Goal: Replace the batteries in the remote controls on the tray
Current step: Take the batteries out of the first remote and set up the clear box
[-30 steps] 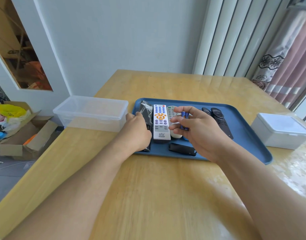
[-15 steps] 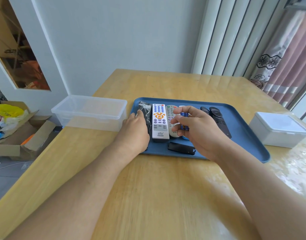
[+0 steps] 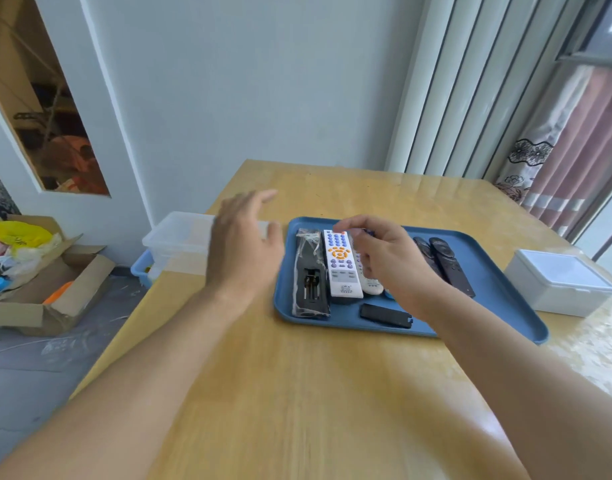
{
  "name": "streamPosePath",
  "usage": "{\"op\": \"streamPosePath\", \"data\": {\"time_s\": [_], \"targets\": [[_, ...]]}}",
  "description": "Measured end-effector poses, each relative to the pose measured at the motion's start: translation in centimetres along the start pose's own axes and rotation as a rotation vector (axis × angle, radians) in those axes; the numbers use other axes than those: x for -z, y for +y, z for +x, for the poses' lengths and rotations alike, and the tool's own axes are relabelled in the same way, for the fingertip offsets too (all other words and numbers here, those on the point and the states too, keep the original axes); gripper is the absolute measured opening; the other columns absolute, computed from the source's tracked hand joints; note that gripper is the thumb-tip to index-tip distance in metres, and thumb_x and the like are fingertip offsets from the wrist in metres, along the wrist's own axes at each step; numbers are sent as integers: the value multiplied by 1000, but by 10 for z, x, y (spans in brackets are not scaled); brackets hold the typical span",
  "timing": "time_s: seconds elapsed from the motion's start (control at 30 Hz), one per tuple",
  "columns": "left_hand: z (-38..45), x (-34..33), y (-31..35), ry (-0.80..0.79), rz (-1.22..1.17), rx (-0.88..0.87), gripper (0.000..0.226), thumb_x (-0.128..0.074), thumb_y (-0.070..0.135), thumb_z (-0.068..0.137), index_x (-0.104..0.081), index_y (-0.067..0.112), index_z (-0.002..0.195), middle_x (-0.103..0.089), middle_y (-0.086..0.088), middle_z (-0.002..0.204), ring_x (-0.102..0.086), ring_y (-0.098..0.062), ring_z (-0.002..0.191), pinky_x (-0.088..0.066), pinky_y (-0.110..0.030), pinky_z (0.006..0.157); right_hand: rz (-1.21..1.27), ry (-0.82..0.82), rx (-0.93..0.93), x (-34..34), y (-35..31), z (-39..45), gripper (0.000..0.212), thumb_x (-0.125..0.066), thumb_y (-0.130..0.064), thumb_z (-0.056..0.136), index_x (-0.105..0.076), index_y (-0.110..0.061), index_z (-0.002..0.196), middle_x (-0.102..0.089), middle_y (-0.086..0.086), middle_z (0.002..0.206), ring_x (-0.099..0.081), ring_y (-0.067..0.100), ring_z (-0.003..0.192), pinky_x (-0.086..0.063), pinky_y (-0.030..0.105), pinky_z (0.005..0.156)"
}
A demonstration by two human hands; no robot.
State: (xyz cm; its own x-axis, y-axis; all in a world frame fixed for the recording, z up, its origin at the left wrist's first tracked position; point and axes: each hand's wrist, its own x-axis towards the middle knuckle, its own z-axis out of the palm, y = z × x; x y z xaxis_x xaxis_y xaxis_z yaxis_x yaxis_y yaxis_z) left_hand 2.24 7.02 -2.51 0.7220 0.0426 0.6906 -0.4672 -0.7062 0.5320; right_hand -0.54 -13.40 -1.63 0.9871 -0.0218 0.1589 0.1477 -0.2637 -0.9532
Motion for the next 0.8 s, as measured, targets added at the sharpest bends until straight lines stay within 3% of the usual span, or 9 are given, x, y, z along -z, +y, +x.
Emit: {"op": "streamPosePath", "data": {"time_s": [0.1,0.17,0.23,0.27,0.33,0.43,0.53,0.7,0.8], "targets": [[10,18,-52,236,3,153,38,-62,18,90,-63,11,127,-64,-7,130,-52,-28,125,-36,-38,108,-394,-107,90,-37,-29,6,13,-66,-36,95,-72,-30,105,-43,-12,51,-37,10,42,-28,20,41],[10,23,-78,316,-77,391,43,-61,29,93,-58,14,134,-58,-5,138,-48,-26,131,-36,-43,112,-790,-173,194,-64,-44,11,38,-68,-53,88,-63,-40,123,-55,-12,62,-59,13,65,-36,26,51],[9,26,-92,322,-249,656,52,-58,38,95,-48,17,142,-49,-1,148,-44,-23,137,-36,-41,113,-1201,-194,339,-90,-52,19,60,-61,-65,86,-51,-38,139,-66,-7,85,-64,22,90,-36,31,63],[10,25,-95,314,-337,754,54,-57,40,97,-45,17,144,-47,-1,149,-45,-22,137,-37,-38,112,-1330,-206,401,-100,-53,24,62,-58,-67,86,-52,-32,137,-65,-3,90,-62,26,88,-35,33,64],[11,25,-94,311,-439,849,51,-56,40,99,-46,15,143,-51,-1,146,-51,-22,129,-41,-32,103,-1486,-245,477,-117,-55,32,49,-54,-63,90,-58,-22,115,-53,-1,76,-51,26,68,-31,33,62],[7,24,-89,278,-486,889,49,-53,42,101,-46,17,143,-53,2,141,-52,-18,111,-37,-27,89,-1610,-270,538,-130,-54,35,27,-52,-38,97,-50,-16,80,-46,0,68,-38,20,55,-25,30,53],[6,22,-90,255,-506,915,54,-49,49,101,-41,20,146,-52,3,133,-48,-18,106,-37,-29,88,-1677,-278,599,-139,-53,32,30,-51,-16,88,-33,-16,64,-39,-1,61,-32,17,49,-18,29,49],[8,20,-87,290,-500,930,63,-30,64,102,-34,24,150,-53,-2,136,-53,-26,123,-44,-44,105,-1671,-352,610,-138,-61,38,29,-56,-18,80,-37,-15,59,-41,0,58,-36,18,48,-21,27,48],[8,21,-83,329,-542,934,66,-18,66,102,-33,26,152,-51,-3,146,-50,-25,128,-40,-39,100,-1625,-402,567,-129,-68,49,24,-56,-31,84,-54,-15,67,-51,2,65,-53,25,59,-30,28,52]]}}
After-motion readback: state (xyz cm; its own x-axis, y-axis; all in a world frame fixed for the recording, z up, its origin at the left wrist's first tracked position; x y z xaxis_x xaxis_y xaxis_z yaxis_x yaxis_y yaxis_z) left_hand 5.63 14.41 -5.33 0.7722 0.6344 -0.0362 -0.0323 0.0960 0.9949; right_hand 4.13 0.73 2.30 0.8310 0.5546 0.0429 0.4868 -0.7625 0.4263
